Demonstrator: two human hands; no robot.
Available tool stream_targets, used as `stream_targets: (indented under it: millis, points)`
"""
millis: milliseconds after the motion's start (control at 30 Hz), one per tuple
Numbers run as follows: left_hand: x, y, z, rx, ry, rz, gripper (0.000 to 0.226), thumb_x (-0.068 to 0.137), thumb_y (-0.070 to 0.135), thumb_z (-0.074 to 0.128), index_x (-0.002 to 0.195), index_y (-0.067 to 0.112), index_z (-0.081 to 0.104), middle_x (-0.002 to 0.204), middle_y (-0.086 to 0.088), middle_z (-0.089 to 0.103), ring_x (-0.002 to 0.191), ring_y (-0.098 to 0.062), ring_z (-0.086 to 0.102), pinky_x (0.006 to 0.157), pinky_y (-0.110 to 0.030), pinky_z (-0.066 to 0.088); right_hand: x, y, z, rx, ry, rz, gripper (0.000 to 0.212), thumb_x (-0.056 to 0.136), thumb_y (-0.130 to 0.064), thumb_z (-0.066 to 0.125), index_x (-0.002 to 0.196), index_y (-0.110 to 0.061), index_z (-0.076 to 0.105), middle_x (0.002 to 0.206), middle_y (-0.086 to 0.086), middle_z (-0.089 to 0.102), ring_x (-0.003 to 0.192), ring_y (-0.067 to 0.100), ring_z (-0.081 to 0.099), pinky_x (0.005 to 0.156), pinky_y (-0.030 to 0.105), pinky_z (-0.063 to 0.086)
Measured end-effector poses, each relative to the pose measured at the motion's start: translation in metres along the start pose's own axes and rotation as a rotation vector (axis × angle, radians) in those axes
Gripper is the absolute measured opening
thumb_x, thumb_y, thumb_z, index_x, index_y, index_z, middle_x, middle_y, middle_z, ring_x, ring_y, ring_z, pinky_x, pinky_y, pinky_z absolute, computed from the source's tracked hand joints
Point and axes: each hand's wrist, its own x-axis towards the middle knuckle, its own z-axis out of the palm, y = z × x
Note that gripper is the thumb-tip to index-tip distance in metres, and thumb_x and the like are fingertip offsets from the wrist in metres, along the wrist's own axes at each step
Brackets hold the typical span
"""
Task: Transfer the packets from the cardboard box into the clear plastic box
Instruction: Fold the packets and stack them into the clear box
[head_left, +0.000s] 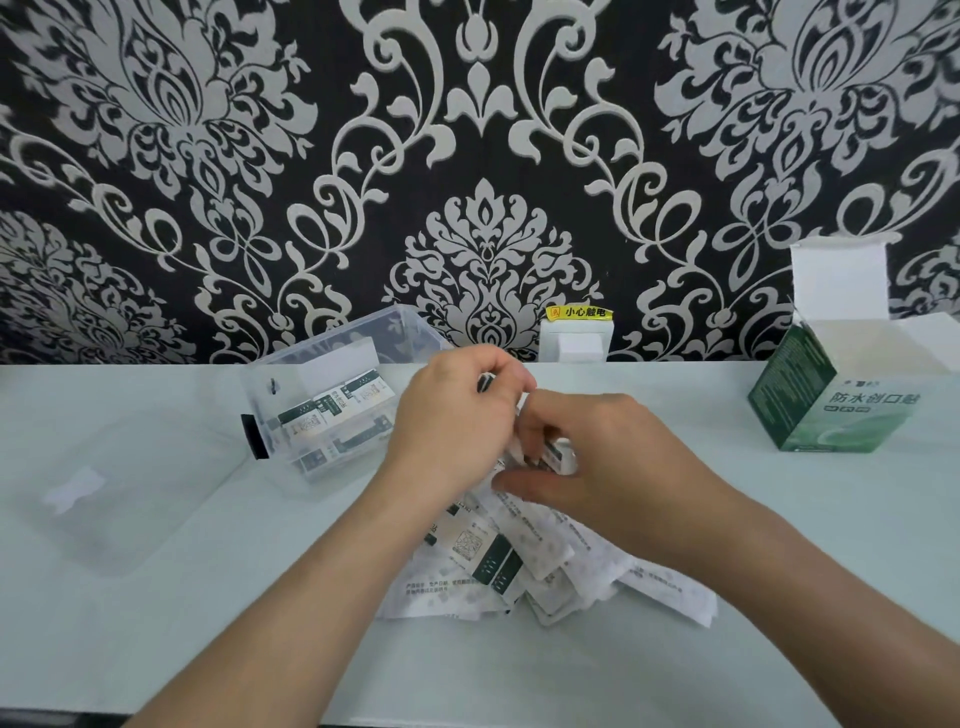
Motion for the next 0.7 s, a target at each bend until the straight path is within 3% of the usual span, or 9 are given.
stream_targets:
  millis: [133,200,267,333,367,433,500,600,700]
  points:
    - [0.001,-0.001,-0.001,-0.344,-0.089,-0.149,0.030,0.096,0.020,0.050,0.080,0.026,0.074,0.083,-0.005,0.067,0.074,-0.016,0.056,0.065,-0.029,0.042,0.001,0.006,0.005,0.136,0.055,0.037,0.028,0.079,-0.030,0.075,0.068,-0.027,0.049,0.064,-0.007,0.059,0.058,0.009,0.052,0.060,0.028,0.047]
    - [0.002,-0.002,-0.004,-0.575,-0.132,-0.209,0.030,0.099,0.017,0.046,0.089,0.020,0.074,0.068,-0.007,0.053,0.058,-0.014,0.043,0.053,-0.024,0.032,0.002,0.009,0.001,0.405,0.047,0.116,0.024,0.079,-0.016,0.077,0.070,-0.014,0.055,0.068,0.004,0.065,0.059,0.011,0.058,0.061,0.029,0.051]
    - [0.003,0.000,-0.012,-0.713,-0.149,-0.155,0.026,0.099,0.015,0.045,0.100,0.017,0.072,0.062,0.000,0.048,0.056,-0.013,0.040,0.053,-0.024,0.031,0.003,0.013,-0.003,0.752,-0.011,0.215,0.023,0.080,-0.005,0.076,0.073,-0.004,0.054,0.076,0.017,0.070,0.067,0.022,0.067,0.062,0.027,0.055]
    - [0.004,0.000,-0.024,-0.616,-0.205,0.043,0.022,0.093,0.023,0.057,0.113,0.026,0.066,0.082,0.008,0.059,0.078,-0.009,0.056,0.067,-0.025,0.046,0.004,0.018,-0.008,1.070,-0.100,0.314,0.020,0.078,-0.003,0.074,0.084,0.001,0.056,0.087,0.022,0.072,0.081,0.030,0.072,0.071,0.030,0.059]
    - [0.004,0.000,-0.030,-0.475,-0.288,0.161,0.037,0.087,0.033,0.066,0.123,0.035,0.058,0.101,0.016,0.060,0.098,-0.001,0.057,0.081,-0.024,0.049,0.005,0.020,-0.010,1.197,-0.145,0.335,0.024,0.078,-0.004,0.074,0.093,0.005,0.057,0.090,0.023,0.072,0.082,0.031,0.072,0.073,0.031,0.060]
    - [0.000,0.003,-0.034,-0.182,-0.491,0.262,0.087,0.066,0.047,0.082,0.136,0.055,0.032,0.135,0.034,0.039,0.126,0.017,0.034,0.101,-0.018,0.037,0.006,0.023,-0.013,1.345,-0.225,0.325,0.039,0.079,-0.007,0.068,0.110,0.012,0.054,0.092,0.021,0.071,0.078,0.027,0.072,0.069,0.029,0.060]
    - [-0.007,0.007,-0.030,0.013,-0.573,0.297,0.112,0.055,0.050,0.086,0.139,0.061,0.012,0.147,0.037,0.014,0.134,0.018,0.016,0.106,-0.015,0.025,0.005,0.025,-0.014,1.416,-0.271,0.317,0.040,0.079,-0.009,0.063,0.116,0.006,0.055,0.089,0.019,0.072,0.075,0.025,0.072,0.066,0.029,0.059]
    - [-0.010,0.005,-0.021,0.118,-0.465,0.421,0.104,0.062,0.048,0.084,0.143,0.050,0.020,0.147,0.027,0.018,0.136,0.008,0.022,0.103,-0.011,0.029,0.005,0.025,-0.014,1.448,-0.301,0.317,0.032,0.080,-0.011,0.062,0.110,0.001,0.059,0.090,0.018,0.072,0.076,0.025,0.072,0.065,0.031,0.060]
    - [-0.006,-0.002,-0.017,0.171,-0.400,0.471,0.088,0.066,0.053,0.078,0.140,0.041,0.033,0.137,0.018,0.031,0.127,-0.002,0.039,0.103,-0.025,0.039,0.005,0.026,-0.013,1.465,-0.314,0.323,0.029,0.082,-0.014,0.061,0.108,-0.001,0.062,0.093,0.019,0.071,0.079,0.026,0.072,0.062,0.031,0.058]
